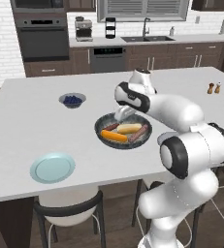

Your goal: Place one bun and one sausage from the bowl on each plate.

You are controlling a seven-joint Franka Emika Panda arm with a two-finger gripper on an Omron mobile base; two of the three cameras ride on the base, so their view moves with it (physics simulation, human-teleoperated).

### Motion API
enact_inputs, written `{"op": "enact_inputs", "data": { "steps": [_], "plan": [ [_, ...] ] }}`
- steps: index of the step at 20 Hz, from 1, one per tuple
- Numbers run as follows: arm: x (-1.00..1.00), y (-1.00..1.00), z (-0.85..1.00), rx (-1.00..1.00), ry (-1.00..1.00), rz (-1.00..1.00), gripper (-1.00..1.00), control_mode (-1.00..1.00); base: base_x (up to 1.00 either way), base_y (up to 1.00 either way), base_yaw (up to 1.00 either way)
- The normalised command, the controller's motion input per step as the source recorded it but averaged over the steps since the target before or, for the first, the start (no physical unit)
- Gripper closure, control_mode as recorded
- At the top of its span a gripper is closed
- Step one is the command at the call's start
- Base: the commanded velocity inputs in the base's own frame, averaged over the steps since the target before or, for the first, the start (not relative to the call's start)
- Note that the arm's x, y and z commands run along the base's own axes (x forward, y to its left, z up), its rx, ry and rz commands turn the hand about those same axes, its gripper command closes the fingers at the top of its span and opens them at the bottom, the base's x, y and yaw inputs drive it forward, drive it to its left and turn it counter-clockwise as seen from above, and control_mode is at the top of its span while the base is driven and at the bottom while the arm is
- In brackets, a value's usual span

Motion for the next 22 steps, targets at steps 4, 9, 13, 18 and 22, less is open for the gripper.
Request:
{"op": "enact_inputs", "data": {
  "steps": [4,9,13,18,22],
  "plan": [
    [0.08,0.33,-0.53,-0.02,0.21,0.10,-1.00,-1.00,0.00,0.00,0.00],
    [0.31,0.28,-0.53,-0.03,0.05,0.06,-1.00,-1.00,0.00,0.00,0.00],
    [0.31,0.13,-0.56,0.00,0.00,0.04,-1.00,-1.00,0.00,0.00,0.00],
    [0.21,-0.02,-0.52,-0.01,0.00,0.03,-1.00,-1.00,0.00,0.00,0.00],
    [0.47,-0.04,-0.10,0.00,0.00,0.00,-1.00,-1.00,0.00,0.00,0.00]
  ]
}}
